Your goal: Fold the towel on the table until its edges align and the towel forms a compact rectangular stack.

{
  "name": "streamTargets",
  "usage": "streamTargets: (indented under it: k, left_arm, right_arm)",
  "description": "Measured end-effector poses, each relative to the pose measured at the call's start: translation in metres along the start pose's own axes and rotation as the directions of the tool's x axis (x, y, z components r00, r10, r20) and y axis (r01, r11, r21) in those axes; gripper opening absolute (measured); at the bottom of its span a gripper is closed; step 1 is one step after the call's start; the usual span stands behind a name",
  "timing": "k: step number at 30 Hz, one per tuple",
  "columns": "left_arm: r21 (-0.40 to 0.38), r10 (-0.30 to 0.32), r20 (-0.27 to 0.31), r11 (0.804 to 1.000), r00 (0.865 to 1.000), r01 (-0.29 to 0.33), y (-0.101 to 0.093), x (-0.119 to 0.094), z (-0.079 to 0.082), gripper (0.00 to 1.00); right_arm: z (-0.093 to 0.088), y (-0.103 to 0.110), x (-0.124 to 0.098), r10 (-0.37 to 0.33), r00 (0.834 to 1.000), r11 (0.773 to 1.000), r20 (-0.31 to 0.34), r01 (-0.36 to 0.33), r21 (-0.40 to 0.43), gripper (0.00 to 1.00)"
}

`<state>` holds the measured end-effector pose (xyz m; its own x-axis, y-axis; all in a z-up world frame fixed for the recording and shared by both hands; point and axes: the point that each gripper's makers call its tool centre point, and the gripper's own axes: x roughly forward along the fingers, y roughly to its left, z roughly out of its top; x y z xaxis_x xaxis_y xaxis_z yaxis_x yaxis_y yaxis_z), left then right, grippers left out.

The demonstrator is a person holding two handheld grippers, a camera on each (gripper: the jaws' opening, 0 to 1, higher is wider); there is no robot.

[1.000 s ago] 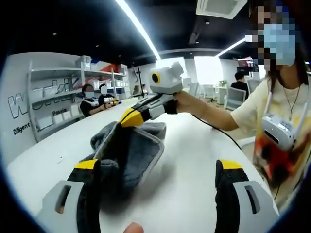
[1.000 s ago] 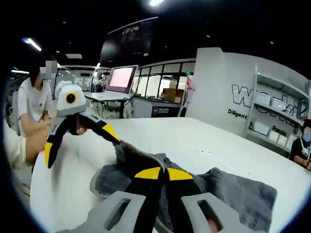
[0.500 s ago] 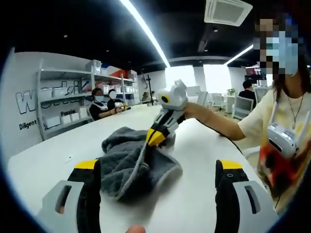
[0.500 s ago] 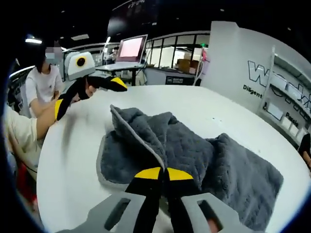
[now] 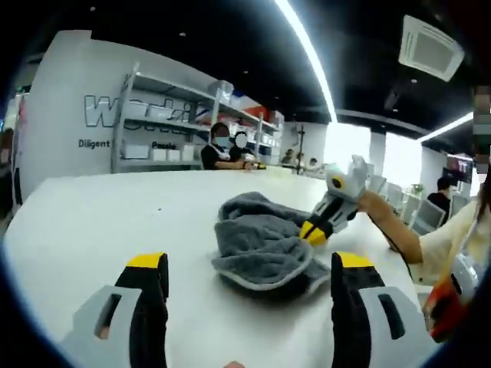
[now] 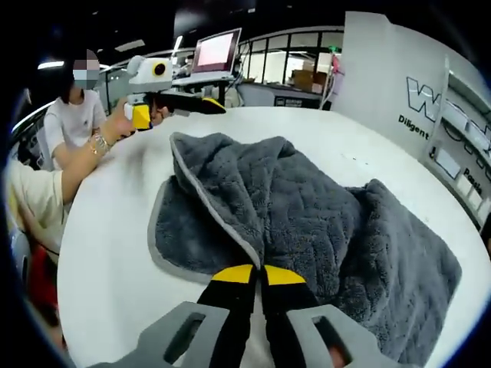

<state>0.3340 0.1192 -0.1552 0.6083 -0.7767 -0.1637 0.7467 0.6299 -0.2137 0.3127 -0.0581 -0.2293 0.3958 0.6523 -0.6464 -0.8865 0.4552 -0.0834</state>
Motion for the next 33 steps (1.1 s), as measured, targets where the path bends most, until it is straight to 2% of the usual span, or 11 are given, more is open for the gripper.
streamTargets:
  k: [5, 7, 10, 14, 17, 19, 21, 25, 28, 31, 33]
  left_arm:
    - [-0.173, 0.008, -0.018, 0.985, 1.0, -0.011, 0.006, 0.004, -0.012, 0.68]
    - [-0.201, 0.001, -0.033, 0.98, 0.999, -0.007, 0.003, 0.006, -0.018, 0.6]
    - [-0.247, -0.005, -0.055, 0.969, 0.998, -0.008, -0.003, 0.008, -0.027, 0.57]
    - [-0.395, -0.024, -0.06, 0.919, 0.998, -0.002, -0.009, 0.012, -0.037, 0.55]
    - [-0.417, -0.037, -0.062, 0.909, 0.997, 0.008, -0.012, 0.013, -0.044, 0.39]
    - [-0.452, -0.061, -0.052, 0.892, 0.997, 0.032, -0.018, 0.014, -0.045, 0.29]
    - [-0.489, -0.07, -0.043, 0.871, 0.997, 0.04, -0.017, 0.016, -0.044, 0.29]
    - [-0.504, -0.064, -0.071, 0.864, 0.995, 0.02, -0.01, 0.021, -0.05, 0.28]
    - [-0.526, -0.079, -0.063, 0.85, 0.995, 0.034, -0.01, 0.022, -0.049, 0.21]
    - [-0.54, -0.121, -0.024, 0.837, 0.992, 0.089, -0.015, 0.02, -0.042, 0.12]
    - [-0.524, -0.134, -0.024, 0.846, 0.991, 0.101, -0.014, 0.02, -0.04, 0.03]
  right_arm:
    - [-0.002, -0.002, 0.0, -0.001, 1.0, 1.0, -0.009, 0.001, 0.0, 0.01]
    - [-0.004, -0.002, 0.001, -0.002, 1.0, 1.0, -0.015, 0.002, -0.004, 0.01]
    - [-0.004, -0.003, 0.0, -0.006, 1.0, 1.0, -0.018, 0.005, -0.011, 0.01]
    - [-0.005, -0.004, 0.001, -0.008, 1.0, 1.0, -0.026, 0.007, -0.021, 0.02]
    - [-0.006, -0.005, 0.002, -0.009, 0.999, 1.0, -0.034, 0.008, -0.027, 0.02]
    - [-0.006, -0.005, 0.002, -0.009, 0.999, 1.0, -0.034, 0.008, -0.028, 0.02]
    - [-0.006, -0.005, 0.002, -0.011, 0.999, 0.999, -0.035, 0.009, -0.031, 0.03]
    - [-0.006, -0.005, 0.002, -0.012, 0.999, 0.999, -0.037, 0.011, -0.036, 0.03]
    - [-0.005, -0.006, 0.002, -0.013, 0.999, 0.999, -0.038, 0.011, -0.042, 0.03]
    - [-0.005, -0.005, 0.002, -0.011, 0.999, 0.998, -0.039, 0.009, -0.057, 0.04]
    - [-0.005, -0.004, 0.002, -0.01, 0.999, 0.997, -0.043, 0.007, -0.07, 0.06]
